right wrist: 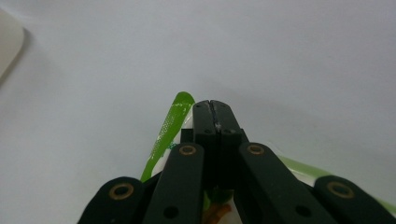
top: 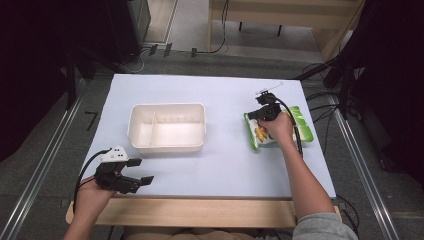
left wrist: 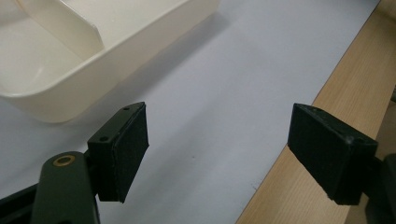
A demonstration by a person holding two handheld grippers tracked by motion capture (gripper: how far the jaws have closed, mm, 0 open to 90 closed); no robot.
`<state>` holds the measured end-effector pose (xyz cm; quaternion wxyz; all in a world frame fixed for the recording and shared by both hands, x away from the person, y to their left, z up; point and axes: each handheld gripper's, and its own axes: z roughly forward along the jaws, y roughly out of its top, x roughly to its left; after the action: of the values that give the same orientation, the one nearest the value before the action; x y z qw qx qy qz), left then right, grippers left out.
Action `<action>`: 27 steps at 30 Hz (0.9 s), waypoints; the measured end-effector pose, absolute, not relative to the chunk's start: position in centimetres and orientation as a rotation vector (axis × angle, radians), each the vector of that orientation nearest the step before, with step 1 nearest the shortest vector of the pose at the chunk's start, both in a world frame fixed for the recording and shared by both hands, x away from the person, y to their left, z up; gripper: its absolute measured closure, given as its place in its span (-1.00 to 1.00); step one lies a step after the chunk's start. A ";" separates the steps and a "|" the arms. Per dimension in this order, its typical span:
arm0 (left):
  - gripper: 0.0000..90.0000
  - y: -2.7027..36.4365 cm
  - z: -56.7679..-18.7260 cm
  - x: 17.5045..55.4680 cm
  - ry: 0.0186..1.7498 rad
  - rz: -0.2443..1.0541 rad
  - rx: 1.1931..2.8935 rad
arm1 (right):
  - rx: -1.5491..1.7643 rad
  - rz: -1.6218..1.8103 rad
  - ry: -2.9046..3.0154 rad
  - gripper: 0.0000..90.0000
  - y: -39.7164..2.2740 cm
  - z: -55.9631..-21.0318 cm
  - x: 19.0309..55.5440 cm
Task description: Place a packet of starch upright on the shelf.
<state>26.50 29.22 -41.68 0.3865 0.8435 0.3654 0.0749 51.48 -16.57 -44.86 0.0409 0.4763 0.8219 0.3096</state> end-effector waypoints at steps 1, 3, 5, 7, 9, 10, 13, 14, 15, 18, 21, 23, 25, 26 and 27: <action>-0.53 29.2 -41.7 26.5 0.928 0.190 2.148 | 1.464 0.951 2.522 1.00 -16.4 -44.8 51.4; -0.53 29.2 -41.7 26.5 0.932 0.191 2.148 | 1.454 0.955 2.531 1.00 -16.3 -44.9 51.3; -0.53 29.2 -41.6 26.5 0.930 0.192 2.150 | 1.425 0.954 2.565 1.00 -15.8 -44.8 50.9; -0.53 29.1 -41.6 26.6 0.924 0.190 2.145 | 1.412 0.956 2.586 1.00 -15.5 -44.7 50.6; -0.53 29.1 -41.6 26.6 0.919 0.190 2.146 | 1.406 0.965 2.596 1.00 -15.4 -44.6 50.4; -0.53 29.0 -41.6 26.7 0.916 0.189 2.147 | 1.408 0.969 2.600 1.00 -15.3 -44.6 50.2; -0.53 28.9 -41.6 26.8 0.910 0.184 2.143 | 1.456 0.968 2.619 1.00 -15.0 -44.5 49.9; -0.53 28.9 -41.6 26.8 0.910 0.184 2.143 | 1.456 0.968 2.619 1.00 -15.0 -44.5 49.9; -0.53 28.8 -41.6 26.9 0.908 0.179 2.144 | 1.445 0.960 2.622 1.00 -14.9 -44.5 49.8; -0.53 28.6 -41.6 27.1 0.901 0.181 2.153 | 1.450 0.984 2.634 1.00 -14.7 -44.5 49.5; -0.53 28.5 -41.6 27.3 0.890 0.175 2.159 | 1.431 0.990 2.658 1.00 -14.5 -44.6 49.1; -0.53 28.4 -41.6 27.4 0.887 0.173 2.152 | 1.405 0.974 2.649 1.00 -14.2 -44.6 48.7; -0.53 28.3 -41.5 27.4 0.884 0.173 2.150 | 1.397 0.959 2.629 1.00 -14.1 -44.5 48.7; -0.53 28.3 -41.6 27.5 0.881 0.172 2.150 | 1.377 0.940 2.615 1.00 -14.1 -44.3 48.8; -0.53 28.2 -41.6 27.6 0.878 0.170 2.158 | 1.389 0.943 2.594 1.00 -14.1 -44.0 49.1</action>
<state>27.55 28.20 -41.61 0.3918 0.8499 0.3458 0.0671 49.06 -14.09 -43.95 0.0257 0.4492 0.8393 0.3051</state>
